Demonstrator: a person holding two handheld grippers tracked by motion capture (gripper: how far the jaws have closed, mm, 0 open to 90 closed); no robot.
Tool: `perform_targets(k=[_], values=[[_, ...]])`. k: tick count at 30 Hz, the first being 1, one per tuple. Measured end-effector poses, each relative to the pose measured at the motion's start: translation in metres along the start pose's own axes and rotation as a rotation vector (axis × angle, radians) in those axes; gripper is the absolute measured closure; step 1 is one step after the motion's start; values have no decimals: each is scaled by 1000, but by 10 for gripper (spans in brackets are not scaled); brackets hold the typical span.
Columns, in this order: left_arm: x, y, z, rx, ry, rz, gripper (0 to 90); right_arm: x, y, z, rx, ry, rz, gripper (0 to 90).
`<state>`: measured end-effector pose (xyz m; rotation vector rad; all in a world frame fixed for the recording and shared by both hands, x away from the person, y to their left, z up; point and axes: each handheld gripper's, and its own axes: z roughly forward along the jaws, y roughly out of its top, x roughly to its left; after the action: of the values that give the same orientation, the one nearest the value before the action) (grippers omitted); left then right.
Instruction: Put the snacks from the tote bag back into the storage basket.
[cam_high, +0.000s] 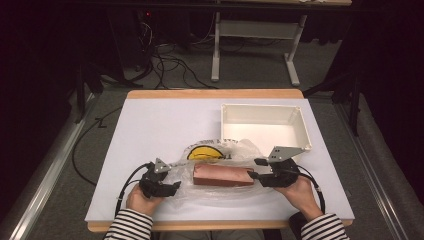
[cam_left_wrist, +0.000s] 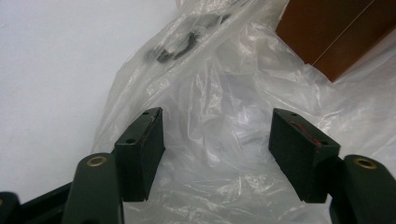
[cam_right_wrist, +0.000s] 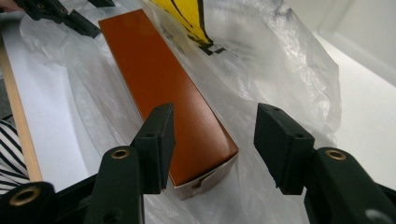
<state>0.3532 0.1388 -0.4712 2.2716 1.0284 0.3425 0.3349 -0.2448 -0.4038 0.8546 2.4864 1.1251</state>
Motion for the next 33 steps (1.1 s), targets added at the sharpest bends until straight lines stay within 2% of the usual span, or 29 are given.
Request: perform_targets(k=[6, 14, 20, 29, 33], values=[[-1, 0, 0, -2, 4, -10, 360, 4, 3, 5, 22, 27, -34, 504], [-1, 0, 0, -7, 3, -12, 359, 8, 12, 25, 40, 70, -88, 499], [-1, 0, 1, -7, 3, -14, 358, 8, 15, 35, 51, 95, -91, 490], [-2, 1, 1, -6, 7, -16, 354, 13, 20, 49, 79, 116, -135, 463], [-2, 1, 1, -6, 6, -17, 354, 12, 20, 53, 87, 121, -134, 447]])
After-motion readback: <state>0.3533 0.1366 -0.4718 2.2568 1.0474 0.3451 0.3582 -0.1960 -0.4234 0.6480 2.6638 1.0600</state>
